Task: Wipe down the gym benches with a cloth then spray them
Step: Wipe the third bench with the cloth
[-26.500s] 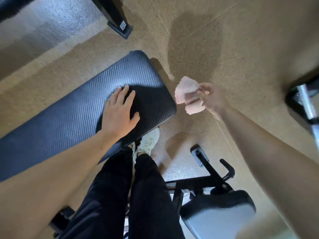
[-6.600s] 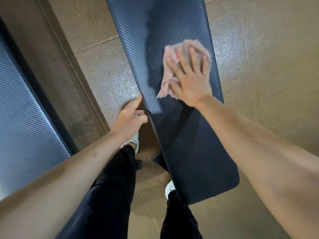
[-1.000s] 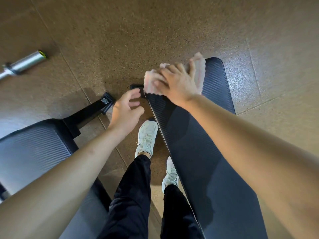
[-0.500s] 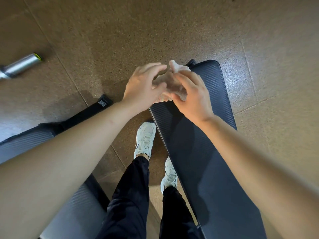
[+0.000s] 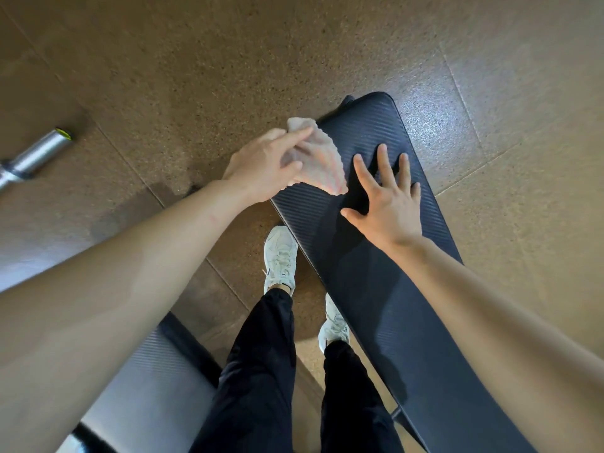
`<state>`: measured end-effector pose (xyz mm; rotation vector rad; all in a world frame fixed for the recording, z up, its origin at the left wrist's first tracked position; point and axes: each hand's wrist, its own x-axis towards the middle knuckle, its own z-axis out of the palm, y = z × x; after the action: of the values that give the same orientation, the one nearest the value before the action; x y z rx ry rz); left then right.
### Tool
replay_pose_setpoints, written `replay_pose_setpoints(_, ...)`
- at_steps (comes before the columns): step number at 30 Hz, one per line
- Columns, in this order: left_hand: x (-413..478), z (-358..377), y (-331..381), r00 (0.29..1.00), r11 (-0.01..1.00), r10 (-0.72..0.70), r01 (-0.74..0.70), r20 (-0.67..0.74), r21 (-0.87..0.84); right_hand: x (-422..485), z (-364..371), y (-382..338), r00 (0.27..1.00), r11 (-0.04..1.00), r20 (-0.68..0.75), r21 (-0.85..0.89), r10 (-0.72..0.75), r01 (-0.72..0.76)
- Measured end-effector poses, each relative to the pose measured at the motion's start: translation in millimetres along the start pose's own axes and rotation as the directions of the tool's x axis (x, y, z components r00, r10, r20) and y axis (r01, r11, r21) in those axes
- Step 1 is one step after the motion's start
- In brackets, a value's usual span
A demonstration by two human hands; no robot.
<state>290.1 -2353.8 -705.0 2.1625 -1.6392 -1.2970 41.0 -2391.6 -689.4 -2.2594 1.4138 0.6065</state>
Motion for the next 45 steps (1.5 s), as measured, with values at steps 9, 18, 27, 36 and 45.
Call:
replay_pose_setpoints(9, -48, 29, -9, 0.925, 0.880, -0.320, 0.209, -0.206, -0.427, 2, -2, -3, 0.999, 1.000, 0.050, 0.002, 0.016, -0.017)
replay_pose_setpoints(18, -90, 79, 16, 0.769, 0.507, -0.622, 0.251, -0.148, -0.825, 0, 4, 4, 1.000, 1.000, 0.024, 0.020, -0.019, 0.019)
replay_pose_setpoints(27, -128, 115, 35, 0.646, 0.246, -0.759, 0.391, 0.074, -0.887, -12, 12, 22, 0.991, 0.991, 0.022, 0.001, -0.134, 0.134)
replay_pose_setpoints(36, -151, 113, 42, 0.496, 0.091, -0.868, 0.203, 0.023, -0.975, -78, 41, 47, 0.991, 0.985, 0.009, 0.115, -0.130, 0.128)
replay_pose_setpoints(45, -136, 127, 73, 0.655, -0.098, -0.725, 0.208, 0.213, -0.973, -137, 77, 70, 0.994, 0.995, 0.075, 0.060, -0.083, 0.079)
